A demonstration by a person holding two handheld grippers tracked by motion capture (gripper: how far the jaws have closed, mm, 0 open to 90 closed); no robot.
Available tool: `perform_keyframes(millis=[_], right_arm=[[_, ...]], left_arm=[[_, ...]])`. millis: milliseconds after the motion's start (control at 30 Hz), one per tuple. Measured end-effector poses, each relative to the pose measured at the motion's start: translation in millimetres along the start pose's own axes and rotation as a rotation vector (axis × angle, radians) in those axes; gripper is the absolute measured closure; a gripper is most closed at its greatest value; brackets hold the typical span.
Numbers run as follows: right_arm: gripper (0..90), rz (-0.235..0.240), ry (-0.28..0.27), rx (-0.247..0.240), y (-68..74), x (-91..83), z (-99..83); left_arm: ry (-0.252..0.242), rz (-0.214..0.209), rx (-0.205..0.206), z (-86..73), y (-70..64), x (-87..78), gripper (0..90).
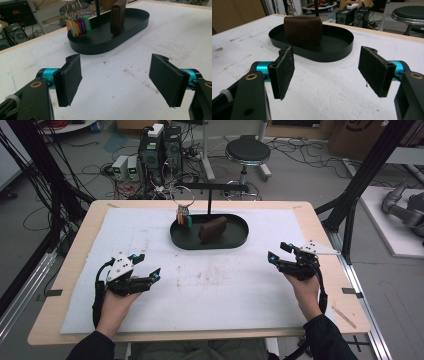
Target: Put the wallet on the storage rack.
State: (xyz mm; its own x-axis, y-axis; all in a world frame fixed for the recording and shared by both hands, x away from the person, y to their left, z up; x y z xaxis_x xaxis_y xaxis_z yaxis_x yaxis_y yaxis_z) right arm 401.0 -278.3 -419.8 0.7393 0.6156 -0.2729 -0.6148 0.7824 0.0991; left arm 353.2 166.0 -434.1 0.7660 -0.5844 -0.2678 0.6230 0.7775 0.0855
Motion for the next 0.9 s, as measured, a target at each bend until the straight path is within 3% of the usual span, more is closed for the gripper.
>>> perform_keyframes(millis=[900], right_arm=[[28.7,-0.030,0.004,0.001,-7.2,-5.4,-1.8]], left_arm=[[-0.008,0.026,-0.010,-1.4,7.0,-1.0,26.2]])
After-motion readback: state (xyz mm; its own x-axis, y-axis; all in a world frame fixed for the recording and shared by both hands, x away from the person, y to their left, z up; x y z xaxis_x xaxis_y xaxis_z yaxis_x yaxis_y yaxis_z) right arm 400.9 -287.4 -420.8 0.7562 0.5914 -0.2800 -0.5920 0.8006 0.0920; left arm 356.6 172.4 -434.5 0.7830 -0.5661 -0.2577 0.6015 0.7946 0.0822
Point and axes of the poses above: each handheld gripper's, and its own axes: x roughly forward along the jaws, z roughly out of its top, y roughly to its left, the point moved 7 cm from there along x, roughly forward along the jaws, and after that the axes turned 4 degrees about -y, right-handed, at the moved point
